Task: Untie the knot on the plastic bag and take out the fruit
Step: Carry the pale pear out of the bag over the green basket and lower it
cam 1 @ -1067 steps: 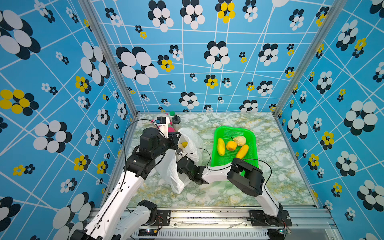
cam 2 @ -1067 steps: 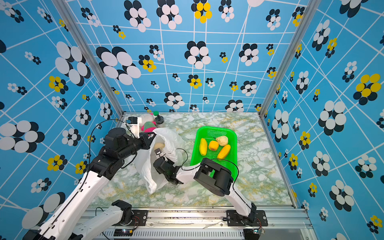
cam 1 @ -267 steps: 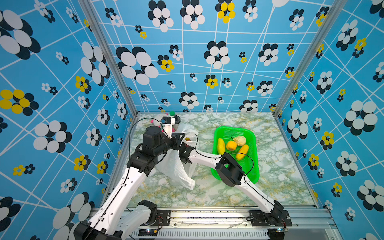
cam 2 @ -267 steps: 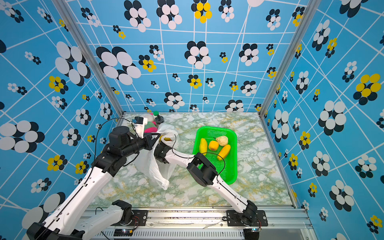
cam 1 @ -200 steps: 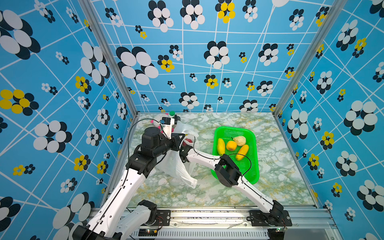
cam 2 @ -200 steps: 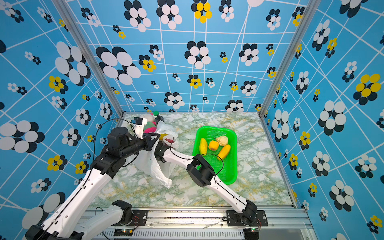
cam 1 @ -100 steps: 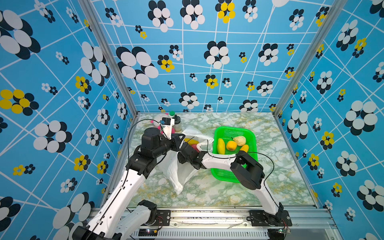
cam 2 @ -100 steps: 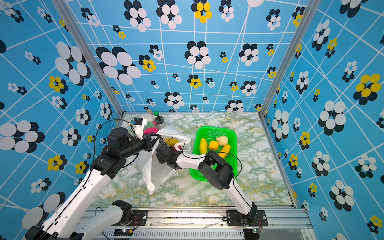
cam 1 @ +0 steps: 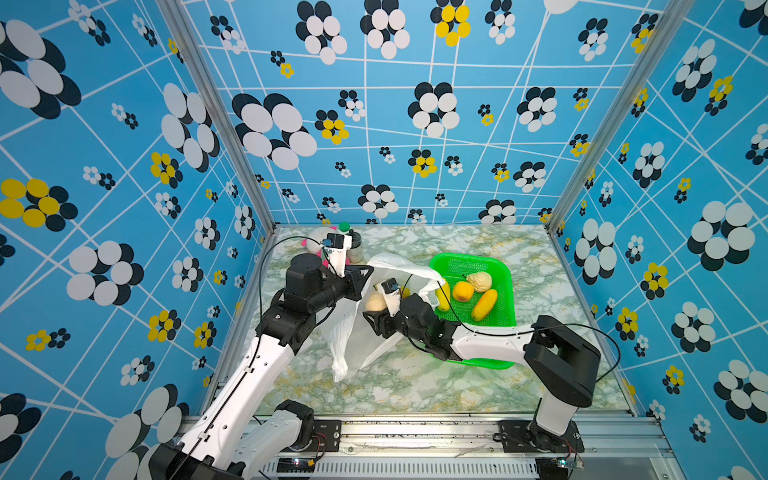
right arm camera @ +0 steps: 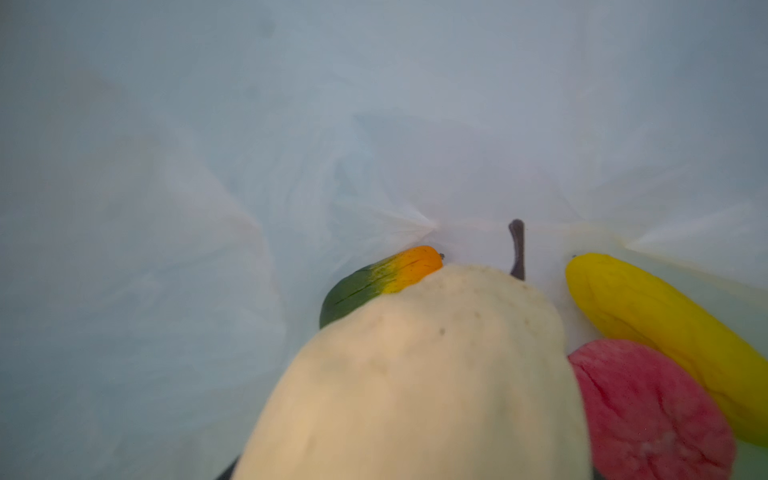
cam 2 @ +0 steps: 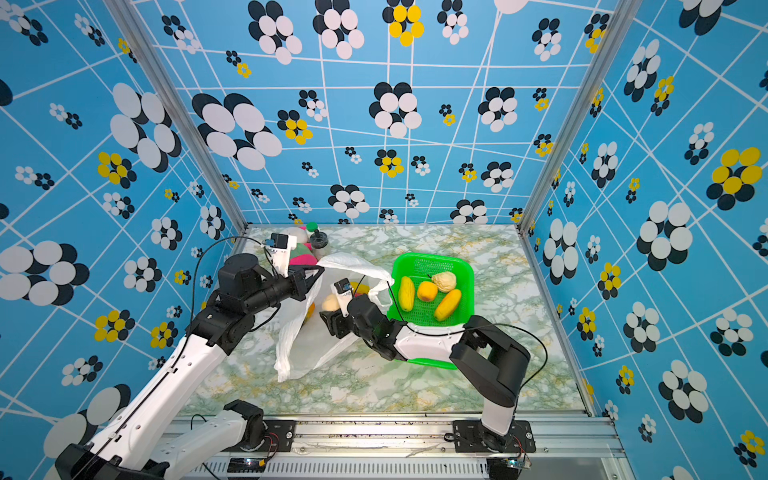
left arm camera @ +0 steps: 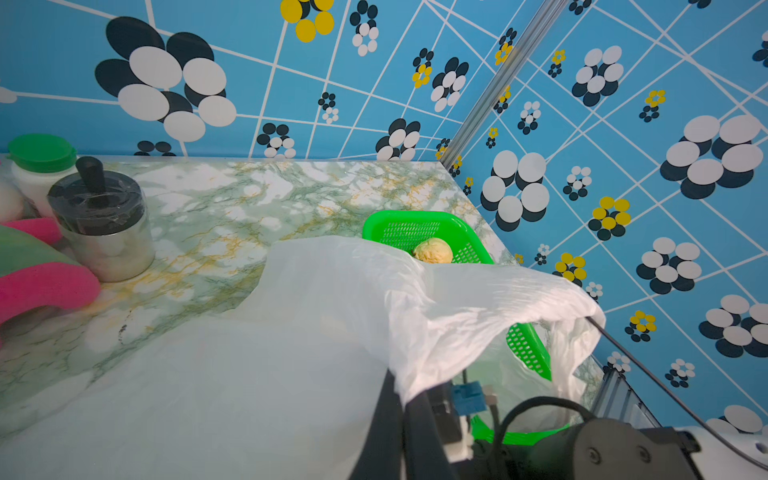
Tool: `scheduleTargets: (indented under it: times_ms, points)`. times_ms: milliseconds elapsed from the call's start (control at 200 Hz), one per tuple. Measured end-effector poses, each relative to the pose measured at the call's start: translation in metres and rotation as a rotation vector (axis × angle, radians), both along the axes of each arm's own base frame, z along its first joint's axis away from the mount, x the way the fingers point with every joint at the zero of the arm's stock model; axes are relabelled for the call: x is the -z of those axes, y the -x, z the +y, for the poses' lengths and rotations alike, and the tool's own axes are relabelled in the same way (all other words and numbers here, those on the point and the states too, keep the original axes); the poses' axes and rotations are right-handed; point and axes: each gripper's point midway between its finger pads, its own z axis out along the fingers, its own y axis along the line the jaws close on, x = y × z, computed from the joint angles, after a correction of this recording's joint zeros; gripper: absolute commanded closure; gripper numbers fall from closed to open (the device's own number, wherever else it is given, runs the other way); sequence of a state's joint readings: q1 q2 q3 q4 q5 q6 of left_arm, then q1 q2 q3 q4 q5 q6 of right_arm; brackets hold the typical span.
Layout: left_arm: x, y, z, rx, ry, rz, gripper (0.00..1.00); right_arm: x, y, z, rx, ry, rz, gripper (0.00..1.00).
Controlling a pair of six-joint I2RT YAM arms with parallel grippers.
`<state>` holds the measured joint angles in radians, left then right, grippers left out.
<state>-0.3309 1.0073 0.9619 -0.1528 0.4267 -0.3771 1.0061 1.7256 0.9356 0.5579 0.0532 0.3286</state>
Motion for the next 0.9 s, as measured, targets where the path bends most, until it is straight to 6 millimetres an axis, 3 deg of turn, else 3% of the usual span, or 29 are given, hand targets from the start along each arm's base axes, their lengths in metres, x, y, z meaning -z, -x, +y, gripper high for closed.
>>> scheduleTargets:
  times_ms: [205, 430, 705, 900]
  points:
    - [0.001, 0.004, 0.003, -0.012, 0.004, -0.011, 1.0, -0.064, 0.034, -0.04, -0.038, -0.155, -0.091, 0.54]
    - [-0.008, 0.016, 0.019, -0.075, 0.003, -0.055, 1.0, -0.107, 0.061, -0.103, 0.02, -0.258, -0.178, 0.54]
    - [-0.006, 0.018, 0.024, -0.103, -0.01, -0.047, 1.0, -0.145, 0.063, -0.177, 0.232, -0.265, -0.296, 0.54]
    - [0.008, 0.008, 0.024, -0.127, -0.034, -0.008, 1.0, -0.143, 0.063, -0.207, 0.324, -0.248, -0.327, 0.55]
